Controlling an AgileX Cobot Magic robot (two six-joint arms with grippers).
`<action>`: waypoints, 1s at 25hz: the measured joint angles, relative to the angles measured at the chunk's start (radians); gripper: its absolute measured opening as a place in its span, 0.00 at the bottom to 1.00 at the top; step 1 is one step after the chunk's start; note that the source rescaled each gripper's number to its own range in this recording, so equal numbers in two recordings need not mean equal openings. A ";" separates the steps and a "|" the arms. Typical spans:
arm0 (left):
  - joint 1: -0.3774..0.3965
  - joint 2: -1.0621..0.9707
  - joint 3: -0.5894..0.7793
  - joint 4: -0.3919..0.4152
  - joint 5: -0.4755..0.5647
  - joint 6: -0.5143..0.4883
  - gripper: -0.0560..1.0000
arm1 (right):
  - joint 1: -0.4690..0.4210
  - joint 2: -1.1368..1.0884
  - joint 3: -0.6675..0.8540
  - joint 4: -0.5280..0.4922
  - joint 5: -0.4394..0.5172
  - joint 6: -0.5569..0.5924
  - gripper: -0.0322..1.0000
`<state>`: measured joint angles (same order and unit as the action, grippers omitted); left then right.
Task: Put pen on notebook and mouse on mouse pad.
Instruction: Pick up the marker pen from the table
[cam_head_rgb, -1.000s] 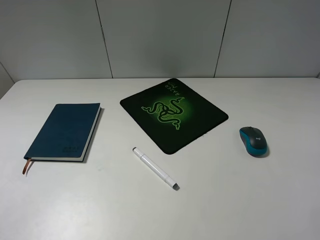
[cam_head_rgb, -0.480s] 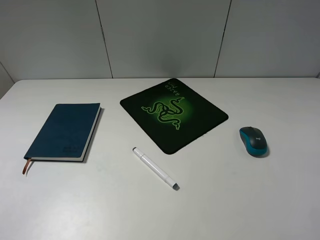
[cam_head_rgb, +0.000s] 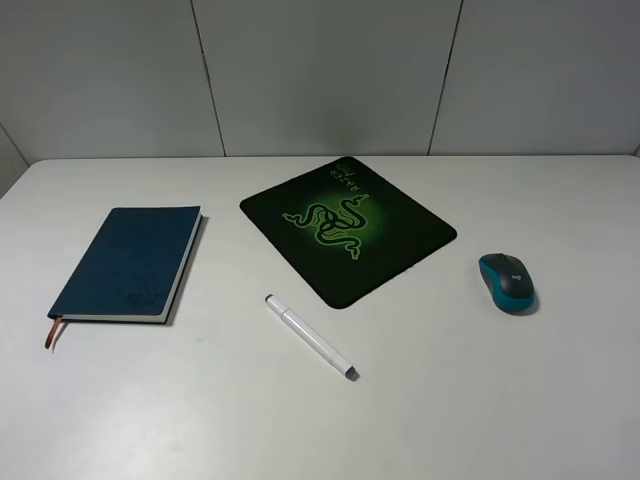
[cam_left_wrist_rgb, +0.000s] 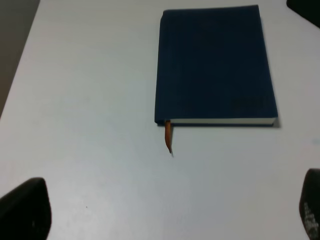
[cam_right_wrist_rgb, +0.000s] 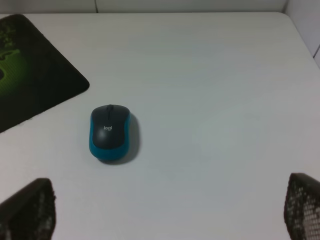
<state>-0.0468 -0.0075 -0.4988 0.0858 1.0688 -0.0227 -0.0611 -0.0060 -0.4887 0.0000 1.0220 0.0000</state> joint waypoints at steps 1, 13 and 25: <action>0.000 0.000 -0.012 0.000 0.009 0.000 1.00 | 0.000 0.000 0.000 0.000 0.000 0.000 1.00; 0.000 0.359 -0.254 -0.017 0.111 0.000 0.99 | 0.000 0.000 0.000 0.000 0.000 0.000 1.00; -0.091 0.706 -0.295 -0.094 0.108 -0.111 0.99 | 0.000 0.000 0.000 0.000 0.000 0.000 1.00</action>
<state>-0.1375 0.6988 -0.7942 -0.0079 1.1769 -0.1335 -0.0611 -0.0060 -0.4887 0.0000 1.0220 0.0000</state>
